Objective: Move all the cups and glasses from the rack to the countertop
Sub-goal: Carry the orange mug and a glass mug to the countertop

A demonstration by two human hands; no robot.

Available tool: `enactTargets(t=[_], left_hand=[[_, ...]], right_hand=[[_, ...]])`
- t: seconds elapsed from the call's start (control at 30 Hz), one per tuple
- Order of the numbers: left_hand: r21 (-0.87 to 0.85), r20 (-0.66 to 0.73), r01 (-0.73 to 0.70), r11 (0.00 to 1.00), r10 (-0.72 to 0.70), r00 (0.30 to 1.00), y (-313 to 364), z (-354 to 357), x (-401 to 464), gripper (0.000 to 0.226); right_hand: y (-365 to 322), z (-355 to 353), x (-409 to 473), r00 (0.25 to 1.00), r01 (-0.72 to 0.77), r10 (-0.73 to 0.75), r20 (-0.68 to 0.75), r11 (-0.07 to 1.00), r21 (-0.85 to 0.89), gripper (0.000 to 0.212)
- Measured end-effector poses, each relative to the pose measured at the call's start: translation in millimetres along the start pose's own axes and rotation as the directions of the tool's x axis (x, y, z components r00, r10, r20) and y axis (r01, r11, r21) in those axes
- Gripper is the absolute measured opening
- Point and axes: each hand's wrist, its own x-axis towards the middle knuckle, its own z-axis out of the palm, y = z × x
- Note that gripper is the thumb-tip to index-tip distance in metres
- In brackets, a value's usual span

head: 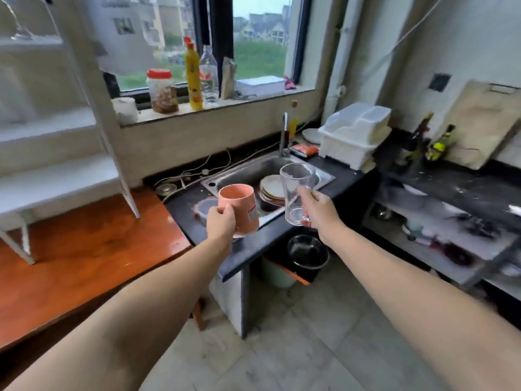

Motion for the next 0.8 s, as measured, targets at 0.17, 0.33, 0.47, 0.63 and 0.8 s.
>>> enactTargets(t=[0.17, 0.33, 0.47, 0.63, 0.8], left_hand=[[0.013, 0.231, 0.014, 1.0, -0.017, 0.973, 1, 90, -39, 0.022], [0.062, 0.447, 0.019, 0.998, -0.045, 0.894, -5, 169, -68, 0.026], [0.116, 0.588, -0.022, 0.993, -0.051, 0.807, -5, 224, -82, 0.019], [0.122, 0.734, -0.129, 0.984, -0.002, 0.679, 12, 306, -96, 0.014], [0.139, 0.826, -0.201, 0.97, -0.002, 0.563, 14, 374, -123, 0.013]], right_hand=[[36, -94, -13, 0.964, -0.137, 0.142, -0.224, 0.99, 0.037, 0.042], [58, -162, -21, 0.878, -0.204, 0.224, -0.423, 0.975, 0.091, 0.037], [73, -202, -24, 0.806, -0.226, 0.274, -0.524, 0.962, 0.157, 0.028], [80, -255, -20, 0.677, -0.215, 0.324, -0.66, 0.946, 0.244, 0.033], [93, -299, -35, 0.565, -0.188, 0.361, -0.742, 0.932, 0.31, 0.036]])
